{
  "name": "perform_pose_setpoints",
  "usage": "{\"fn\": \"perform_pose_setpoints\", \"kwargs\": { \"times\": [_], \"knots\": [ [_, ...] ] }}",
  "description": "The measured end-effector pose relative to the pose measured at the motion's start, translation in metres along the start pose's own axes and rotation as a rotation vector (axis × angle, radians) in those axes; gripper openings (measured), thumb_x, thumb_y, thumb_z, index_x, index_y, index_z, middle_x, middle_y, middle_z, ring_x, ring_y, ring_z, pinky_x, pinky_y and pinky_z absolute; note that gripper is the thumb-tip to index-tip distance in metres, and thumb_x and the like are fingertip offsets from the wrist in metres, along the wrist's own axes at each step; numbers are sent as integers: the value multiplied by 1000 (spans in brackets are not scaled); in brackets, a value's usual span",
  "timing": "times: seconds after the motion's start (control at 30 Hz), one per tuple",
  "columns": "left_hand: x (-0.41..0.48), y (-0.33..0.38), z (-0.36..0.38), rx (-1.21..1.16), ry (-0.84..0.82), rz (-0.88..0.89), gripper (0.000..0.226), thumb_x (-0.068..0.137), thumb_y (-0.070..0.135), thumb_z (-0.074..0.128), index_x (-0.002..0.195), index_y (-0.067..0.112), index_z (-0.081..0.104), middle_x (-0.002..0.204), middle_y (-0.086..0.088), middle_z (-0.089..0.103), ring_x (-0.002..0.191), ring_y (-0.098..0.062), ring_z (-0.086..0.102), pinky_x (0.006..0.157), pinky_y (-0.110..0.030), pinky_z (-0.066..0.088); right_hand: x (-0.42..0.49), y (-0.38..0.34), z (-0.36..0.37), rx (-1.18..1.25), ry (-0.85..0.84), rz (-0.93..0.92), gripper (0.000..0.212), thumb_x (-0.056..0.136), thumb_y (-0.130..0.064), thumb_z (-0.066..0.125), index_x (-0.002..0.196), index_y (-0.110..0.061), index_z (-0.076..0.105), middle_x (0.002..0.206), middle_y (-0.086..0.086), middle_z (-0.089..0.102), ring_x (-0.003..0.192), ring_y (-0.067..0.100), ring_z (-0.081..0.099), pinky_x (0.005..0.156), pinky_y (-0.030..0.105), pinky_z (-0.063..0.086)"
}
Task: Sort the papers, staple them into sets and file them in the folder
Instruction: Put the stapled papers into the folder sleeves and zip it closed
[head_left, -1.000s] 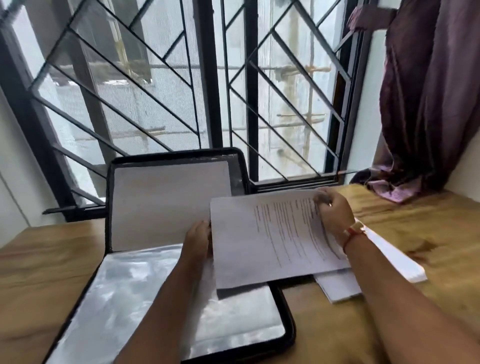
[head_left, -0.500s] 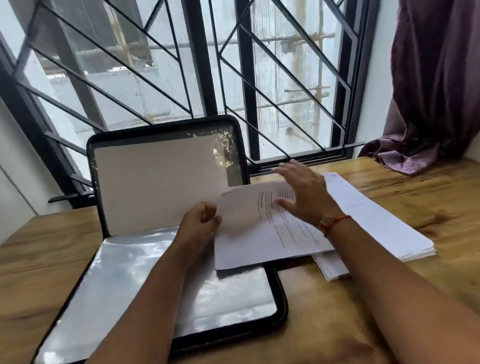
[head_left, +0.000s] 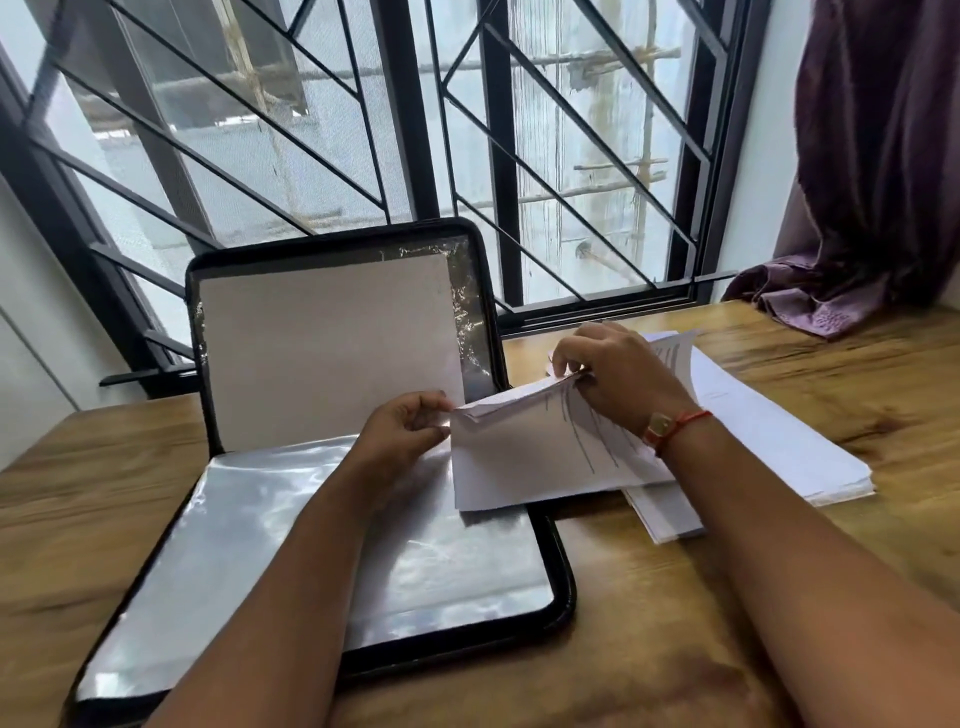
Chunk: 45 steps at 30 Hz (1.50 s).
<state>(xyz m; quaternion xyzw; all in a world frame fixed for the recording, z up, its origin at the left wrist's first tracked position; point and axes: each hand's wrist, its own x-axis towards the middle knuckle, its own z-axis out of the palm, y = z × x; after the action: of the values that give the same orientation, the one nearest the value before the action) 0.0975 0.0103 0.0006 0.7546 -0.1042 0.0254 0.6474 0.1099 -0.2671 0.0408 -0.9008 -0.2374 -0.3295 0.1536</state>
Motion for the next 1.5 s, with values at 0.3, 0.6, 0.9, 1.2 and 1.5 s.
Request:
{"fn": "perform_pose_setpoints", "kwargs": {
  "times": [0.3,0.6,0.9,1.2,1.5],
  "knots": [
    [-4,1,1,137,-42,11,26,84,-13,68,86,12,73,146,-15,51,121,-4,55,94,-7,41,-5,-5,-10,13,-399,102,22,76,-22,76,91,-34,66,91,-14,57,96,17,49,83,35,42],
    [-2,0,4,286,-12,39,29,84,-13,69,79,15,75,146,-14,53,126,-6,52,89,0,38,-2,-24,-2,23,-488,152,35,89,-53,63,109,-24,67,93,-2,64,93,22,61,79,34,50],
    [-5,4,5,349,13,34,33,80,-18,54,94,2,76,146,-10,52,128,-8,52,89,2,37,3,-24,2,-74,-671,153,55,77,-62,71,120,-33,56,129,-5,56,119,20,47,96,36,38],
    [-2,-2,1,430,-42,20,38,77,13,86,112,11,71,148,-6,51,129,-11,53,108,-18,39,5,-11,-27,-71,-669,257,49,82,-47,74,127,-35,56,116,-4,60,102,19,54,85,34,44],
    [-6,5,4,586,-27,31,20,73,25,89,87,28,75,141,2,59,122,-10,58,99,-20,40,-2,10,-33,-28,-608,326,52,87,-43,70,134,-36,51,122,3,63,96,20,51,89,34,43]
  ]
}}
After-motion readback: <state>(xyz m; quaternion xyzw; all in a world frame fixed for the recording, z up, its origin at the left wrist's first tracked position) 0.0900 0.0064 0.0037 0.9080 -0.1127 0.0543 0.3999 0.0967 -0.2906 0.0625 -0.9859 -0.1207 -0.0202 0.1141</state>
